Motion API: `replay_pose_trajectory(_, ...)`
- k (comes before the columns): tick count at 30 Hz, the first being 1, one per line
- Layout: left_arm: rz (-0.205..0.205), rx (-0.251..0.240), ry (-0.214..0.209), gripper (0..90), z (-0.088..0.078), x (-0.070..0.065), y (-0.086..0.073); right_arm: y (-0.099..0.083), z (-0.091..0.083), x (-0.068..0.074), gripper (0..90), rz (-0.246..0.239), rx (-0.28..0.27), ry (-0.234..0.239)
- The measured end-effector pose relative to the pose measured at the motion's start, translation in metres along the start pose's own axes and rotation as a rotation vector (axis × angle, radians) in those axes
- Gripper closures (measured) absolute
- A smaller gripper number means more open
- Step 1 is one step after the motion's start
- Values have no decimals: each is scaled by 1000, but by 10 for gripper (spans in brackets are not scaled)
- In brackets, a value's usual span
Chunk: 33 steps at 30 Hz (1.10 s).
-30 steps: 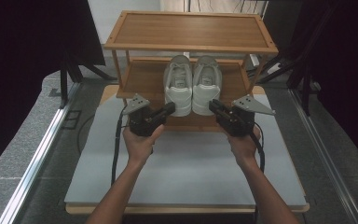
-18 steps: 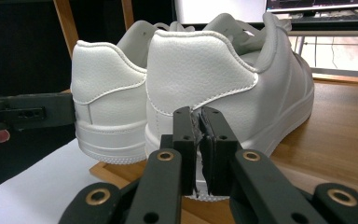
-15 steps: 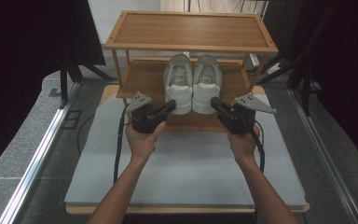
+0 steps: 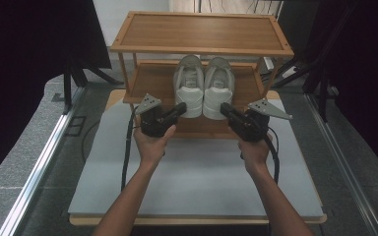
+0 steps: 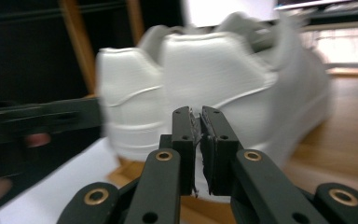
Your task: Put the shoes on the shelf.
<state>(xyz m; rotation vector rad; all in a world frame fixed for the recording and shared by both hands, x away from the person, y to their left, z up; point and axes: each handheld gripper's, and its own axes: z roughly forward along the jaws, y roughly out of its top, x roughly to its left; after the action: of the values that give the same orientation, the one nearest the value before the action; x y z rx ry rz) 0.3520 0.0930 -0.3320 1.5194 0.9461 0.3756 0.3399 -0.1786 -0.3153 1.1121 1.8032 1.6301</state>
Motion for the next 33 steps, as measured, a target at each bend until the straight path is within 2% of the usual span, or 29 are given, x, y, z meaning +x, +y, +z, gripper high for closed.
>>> replay_pose_trajectory(4, -5, 2, -2, 886, 1, 2, 1, 0, 6, 6, 852, -45, 29, 9)
replay_pose_trajectory(7, -7, 4, 0, 885, 2, 2, 2, 1, 9, 2, 877, -32, 33, 25)
replay_pose_trajectory(11, -10, 0, 0, 880, 4, 2, 2, 2, 10, 1, 880, -59, 33, 8)
replay_pose_trajectory(20, -10, 5, -2, 876, 6, 2, 3, 4, 19, -5, 877, -42, 32, -5)
replay_pose_trajectory(30, -8, 1, -7, 875, 6, 3, 2, 3, 20, -7, 873, -38, 28, 6)
replay_pose_trajectory(33, 1, -1, -4, 877, 6, 3, 2, 3, 20, -7, 862, -17, 24, 19)
